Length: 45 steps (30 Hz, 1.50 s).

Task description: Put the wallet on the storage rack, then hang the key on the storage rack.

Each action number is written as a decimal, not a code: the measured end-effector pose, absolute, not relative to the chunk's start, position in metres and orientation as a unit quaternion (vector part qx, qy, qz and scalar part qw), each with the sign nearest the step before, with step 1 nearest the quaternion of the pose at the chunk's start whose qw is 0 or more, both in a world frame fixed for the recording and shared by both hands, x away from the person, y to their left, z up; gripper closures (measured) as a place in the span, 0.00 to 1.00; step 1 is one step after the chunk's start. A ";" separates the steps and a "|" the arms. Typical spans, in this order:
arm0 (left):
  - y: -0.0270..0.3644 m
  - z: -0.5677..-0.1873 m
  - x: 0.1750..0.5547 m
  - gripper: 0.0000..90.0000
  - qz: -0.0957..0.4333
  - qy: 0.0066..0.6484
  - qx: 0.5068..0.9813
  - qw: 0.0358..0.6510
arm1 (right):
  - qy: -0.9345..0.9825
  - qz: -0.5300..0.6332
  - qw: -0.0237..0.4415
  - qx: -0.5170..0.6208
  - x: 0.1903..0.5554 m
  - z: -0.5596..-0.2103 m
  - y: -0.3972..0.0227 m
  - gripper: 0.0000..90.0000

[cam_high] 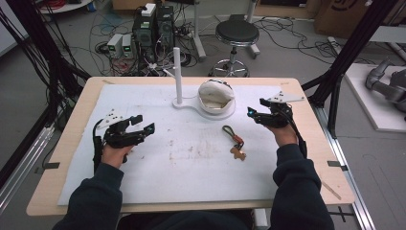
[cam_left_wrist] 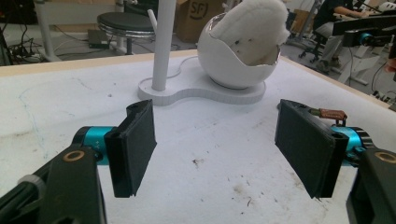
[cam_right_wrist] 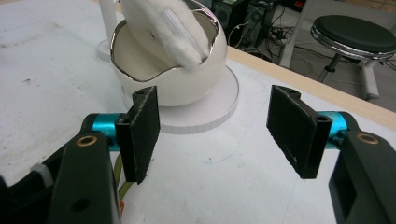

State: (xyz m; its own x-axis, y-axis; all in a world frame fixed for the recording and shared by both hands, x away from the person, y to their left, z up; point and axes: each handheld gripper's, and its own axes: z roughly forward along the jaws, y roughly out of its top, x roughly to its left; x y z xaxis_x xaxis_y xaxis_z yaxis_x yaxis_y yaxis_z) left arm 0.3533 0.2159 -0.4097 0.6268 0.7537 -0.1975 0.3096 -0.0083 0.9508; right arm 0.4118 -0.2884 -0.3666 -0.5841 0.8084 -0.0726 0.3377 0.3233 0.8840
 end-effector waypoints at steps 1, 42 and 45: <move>0.216 -0.410 0.352 0.32 0.190 0.387 0.686 0.586 | 0.768 0.448 0.262 0.375 0.409 -0.368 -0.290 0.39; 0.221 -0.414 0.356 0.32 0.193 0.398 0.676 0.589 | 0.802 0.421 0.200 0.374 0.376 -0.407 -0.289 0.32; 0.222 -0.412 0.355 0.32 0.196 0.397 0.676 0.589 | 0.810 0.419 0.190 0.363 0.373 -0.410 -0.281 0.32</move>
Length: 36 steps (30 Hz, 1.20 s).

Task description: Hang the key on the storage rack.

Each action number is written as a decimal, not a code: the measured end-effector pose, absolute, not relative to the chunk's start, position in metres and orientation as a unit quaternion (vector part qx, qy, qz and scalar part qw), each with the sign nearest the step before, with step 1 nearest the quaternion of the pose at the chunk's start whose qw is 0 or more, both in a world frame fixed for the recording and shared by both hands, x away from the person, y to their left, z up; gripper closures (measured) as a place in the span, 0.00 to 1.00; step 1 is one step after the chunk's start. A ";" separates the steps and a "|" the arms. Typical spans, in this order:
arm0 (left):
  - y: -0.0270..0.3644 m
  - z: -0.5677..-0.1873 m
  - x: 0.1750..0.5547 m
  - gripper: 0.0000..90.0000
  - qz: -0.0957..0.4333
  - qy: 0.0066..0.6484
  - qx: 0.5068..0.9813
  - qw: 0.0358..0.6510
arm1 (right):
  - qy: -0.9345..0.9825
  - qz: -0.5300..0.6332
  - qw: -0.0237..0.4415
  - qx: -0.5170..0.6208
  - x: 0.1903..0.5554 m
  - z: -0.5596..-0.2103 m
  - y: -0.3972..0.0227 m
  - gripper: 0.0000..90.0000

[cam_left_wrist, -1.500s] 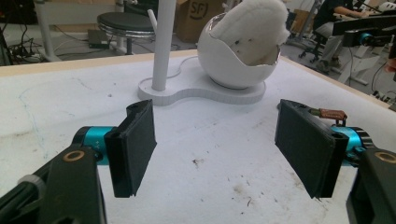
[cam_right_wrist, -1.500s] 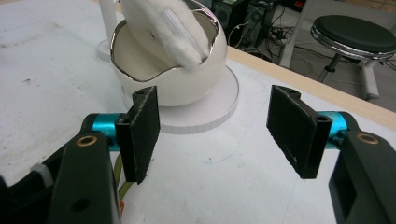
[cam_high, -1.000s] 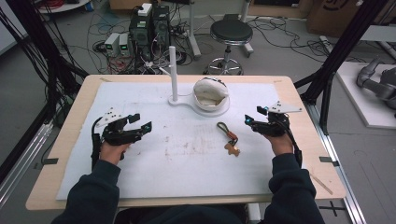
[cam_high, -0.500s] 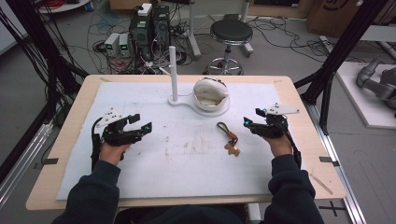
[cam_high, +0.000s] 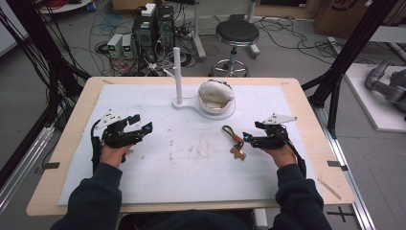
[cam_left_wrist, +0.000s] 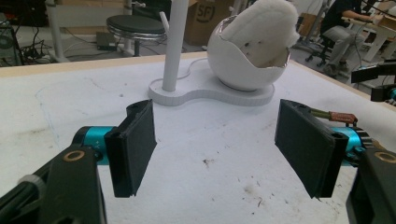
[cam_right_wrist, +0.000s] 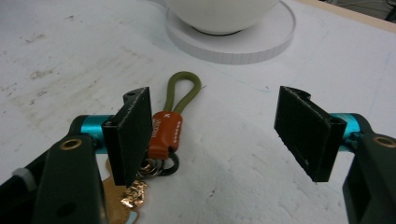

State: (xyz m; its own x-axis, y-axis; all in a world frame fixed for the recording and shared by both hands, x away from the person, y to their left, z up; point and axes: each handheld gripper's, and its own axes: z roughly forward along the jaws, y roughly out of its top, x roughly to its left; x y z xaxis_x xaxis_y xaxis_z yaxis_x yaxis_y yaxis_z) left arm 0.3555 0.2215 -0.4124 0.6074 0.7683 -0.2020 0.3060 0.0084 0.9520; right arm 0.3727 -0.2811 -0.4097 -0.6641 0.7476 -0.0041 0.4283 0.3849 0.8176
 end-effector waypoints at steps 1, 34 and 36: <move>0.221 -0.412 0.355 0.32 0.197 0.397 0.677 0.588 | 0.810 0.419 0.190 0.363 0.373 -0.410 -0.281 0.32; 0.191 -0.410 0.354 0.42 0.150 0.379 0.693 0.595 | 0.848 0.397 0.169 0.309 0.364 -0.427 -0.237 0.71; 0.182 -0.411 0.354 0.42 0.139 0.372 0.700 0.593 | 0.847 0.408 0.182 0.287 0.361 -0.424 -0.232 0.71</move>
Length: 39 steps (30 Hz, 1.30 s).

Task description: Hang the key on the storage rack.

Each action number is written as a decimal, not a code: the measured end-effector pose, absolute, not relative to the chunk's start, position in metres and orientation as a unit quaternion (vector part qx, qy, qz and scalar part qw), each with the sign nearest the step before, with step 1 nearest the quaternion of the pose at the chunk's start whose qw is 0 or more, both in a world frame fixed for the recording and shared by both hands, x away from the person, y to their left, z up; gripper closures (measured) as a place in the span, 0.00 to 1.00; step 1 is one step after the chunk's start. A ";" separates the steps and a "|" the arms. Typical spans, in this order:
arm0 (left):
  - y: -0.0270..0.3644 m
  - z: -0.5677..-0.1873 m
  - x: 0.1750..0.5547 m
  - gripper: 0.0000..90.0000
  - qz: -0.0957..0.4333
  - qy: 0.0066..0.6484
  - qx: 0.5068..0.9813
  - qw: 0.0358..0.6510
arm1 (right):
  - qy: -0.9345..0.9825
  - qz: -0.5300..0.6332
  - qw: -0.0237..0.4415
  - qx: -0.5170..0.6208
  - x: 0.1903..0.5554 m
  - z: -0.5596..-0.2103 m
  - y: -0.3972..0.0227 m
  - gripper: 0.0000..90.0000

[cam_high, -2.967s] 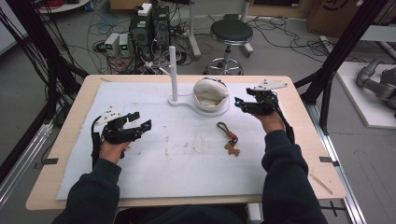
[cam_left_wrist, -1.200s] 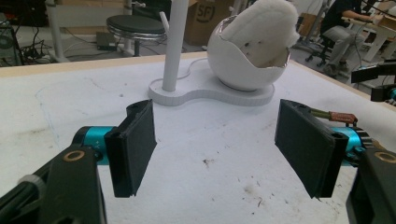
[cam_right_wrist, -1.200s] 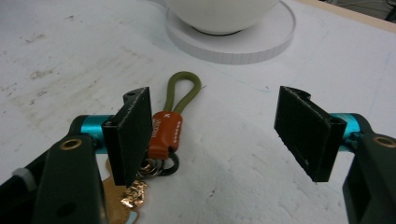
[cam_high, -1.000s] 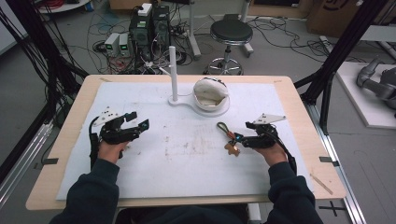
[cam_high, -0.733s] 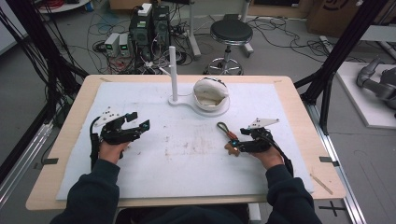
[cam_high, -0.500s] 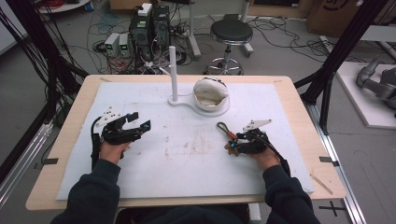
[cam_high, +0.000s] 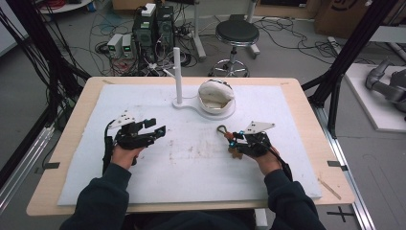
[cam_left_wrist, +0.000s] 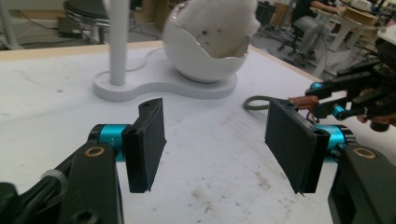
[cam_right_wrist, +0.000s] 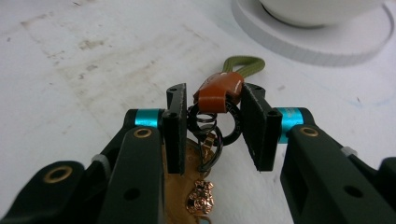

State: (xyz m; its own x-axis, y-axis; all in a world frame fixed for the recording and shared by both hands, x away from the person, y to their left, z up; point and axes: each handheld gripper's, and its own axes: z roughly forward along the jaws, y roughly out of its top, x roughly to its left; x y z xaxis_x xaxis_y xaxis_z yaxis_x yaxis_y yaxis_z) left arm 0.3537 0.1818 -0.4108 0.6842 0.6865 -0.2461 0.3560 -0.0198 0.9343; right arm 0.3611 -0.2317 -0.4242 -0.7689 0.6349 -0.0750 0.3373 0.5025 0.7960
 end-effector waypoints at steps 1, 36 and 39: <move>0.179 -0.411 0.354 0.42 0.137 0.369 0.705 0.590 | 0.847 0.408 0.182 0.287 0.361 -0.424 -0.232 0.71; 0.202 -0.413 0.358 0.42 0.167 0.403 0.696 0.570 | 0.842 0.398 0.162 0.327 0.392 -0.423 -0.213 0.83; 0.208 -0.414 0.358 0.42 0.174 0.411 0.691 0.568 | 0.831 0.423 0.170 0.318 0.390 -0.411 -0.213 0.83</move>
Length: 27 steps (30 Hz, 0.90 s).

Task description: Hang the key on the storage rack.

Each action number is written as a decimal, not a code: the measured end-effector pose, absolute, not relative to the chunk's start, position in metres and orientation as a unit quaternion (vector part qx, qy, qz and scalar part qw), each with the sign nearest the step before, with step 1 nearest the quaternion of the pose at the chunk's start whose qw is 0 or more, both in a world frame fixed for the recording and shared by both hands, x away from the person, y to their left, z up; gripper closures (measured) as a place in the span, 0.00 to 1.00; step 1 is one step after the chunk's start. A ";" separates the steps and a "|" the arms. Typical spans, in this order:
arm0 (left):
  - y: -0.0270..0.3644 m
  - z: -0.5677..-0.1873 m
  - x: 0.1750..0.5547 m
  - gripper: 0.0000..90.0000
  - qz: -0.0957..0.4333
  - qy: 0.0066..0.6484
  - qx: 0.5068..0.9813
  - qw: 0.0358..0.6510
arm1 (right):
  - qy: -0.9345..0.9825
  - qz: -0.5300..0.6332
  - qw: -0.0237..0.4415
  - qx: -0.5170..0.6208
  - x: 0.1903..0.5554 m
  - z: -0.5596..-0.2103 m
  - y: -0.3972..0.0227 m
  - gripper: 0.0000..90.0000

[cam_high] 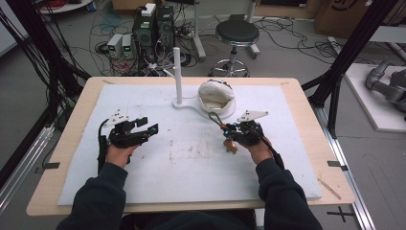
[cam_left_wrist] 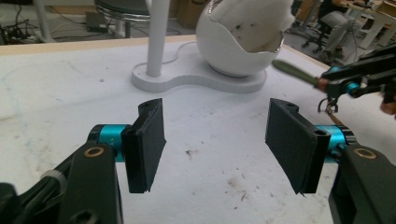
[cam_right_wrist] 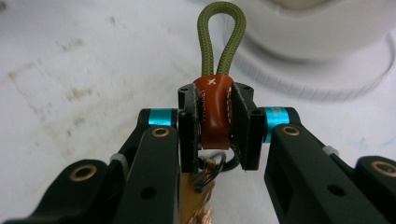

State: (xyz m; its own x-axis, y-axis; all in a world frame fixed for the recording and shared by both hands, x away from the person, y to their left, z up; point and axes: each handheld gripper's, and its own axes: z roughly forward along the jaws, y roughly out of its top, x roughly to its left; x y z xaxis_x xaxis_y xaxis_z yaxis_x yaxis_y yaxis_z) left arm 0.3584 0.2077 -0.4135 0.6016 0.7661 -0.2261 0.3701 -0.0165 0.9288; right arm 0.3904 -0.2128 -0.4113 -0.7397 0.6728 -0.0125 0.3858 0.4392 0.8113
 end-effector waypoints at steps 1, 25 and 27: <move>0.209 -0.414 0.359 0.42 0.175 0.412 0.691 0.567 | 0.827 0.432 0.171 0.317 0.391 -0.406 -0.211 0.83; 0.229 -0.414 0.358 0.41 0.192 0.426 0.677 0.568 | 0.789 0.498 0.264 0.243 0.442 -0.311 -0.113 0.83; 0.229 -0.415 0.358 0.41 0.190 0.425 0.679 0.568 | 0.791 0.494 0.266 0.244 0.446 -0.310 -0.104 0.83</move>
State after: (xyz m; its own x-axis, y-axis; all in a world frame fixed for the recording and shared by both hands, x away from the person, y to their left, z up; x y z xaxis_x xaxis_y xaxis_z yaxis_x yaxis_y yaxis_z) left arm 0.3578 0.2290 -0.4145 0.5669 0.7929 -0.2237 0.3603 0.0056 0.9328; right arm 0.4461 -0.1040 -0.3104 -0.7402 0.6480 -0.1794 0.1229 0.3928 0.9114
